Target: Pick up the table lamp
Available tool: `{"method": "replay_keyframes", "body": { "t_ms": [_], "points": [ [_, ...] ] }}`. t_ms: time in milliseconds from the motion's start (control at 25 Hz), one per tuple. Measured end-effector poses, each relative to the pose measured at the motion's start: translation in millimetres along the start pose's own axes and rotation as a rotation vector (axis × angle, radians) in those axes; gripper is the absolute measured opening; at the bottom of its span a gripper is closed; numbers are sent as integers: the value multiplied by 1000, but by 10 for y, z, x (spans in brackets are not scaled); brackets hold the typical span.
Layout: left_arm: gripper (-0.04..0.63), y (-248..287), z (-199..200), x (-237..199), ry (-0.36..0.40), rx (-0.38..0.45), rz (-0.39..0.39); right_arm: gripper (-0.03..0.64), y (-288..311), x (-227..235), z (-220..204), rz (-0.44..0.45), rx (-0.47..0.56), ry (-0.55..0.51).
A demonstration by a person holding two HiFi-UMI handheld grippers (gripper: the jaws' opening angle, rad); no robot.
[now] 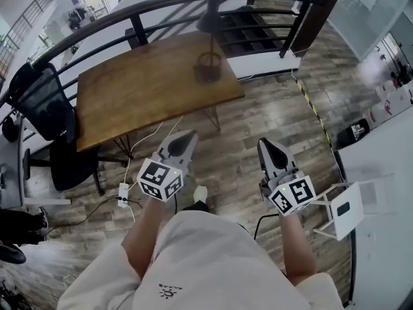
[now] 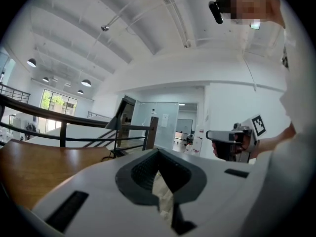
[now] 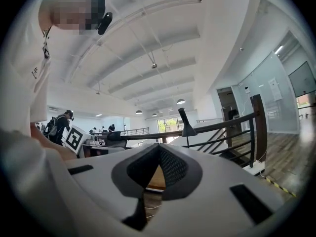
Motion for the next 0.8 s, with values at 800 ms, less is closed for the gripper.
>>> {"method": "replay_keyframes", "body": {
  "t_ms": [800],
  "points": [
    [9, 425, 154, -1256, -17, 1, 5, 17, 1276, 189, 14, -5, -32, -24]
  ]
}}
Point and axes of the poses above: the fingertips, and each gripper's own axes: y forward along the fingers, x to its right, z out of its top, the point moved 7 cm from there along -y, backward along the fingers, and after that the axes turned 2 degrees about x, right-handed, at the moved point
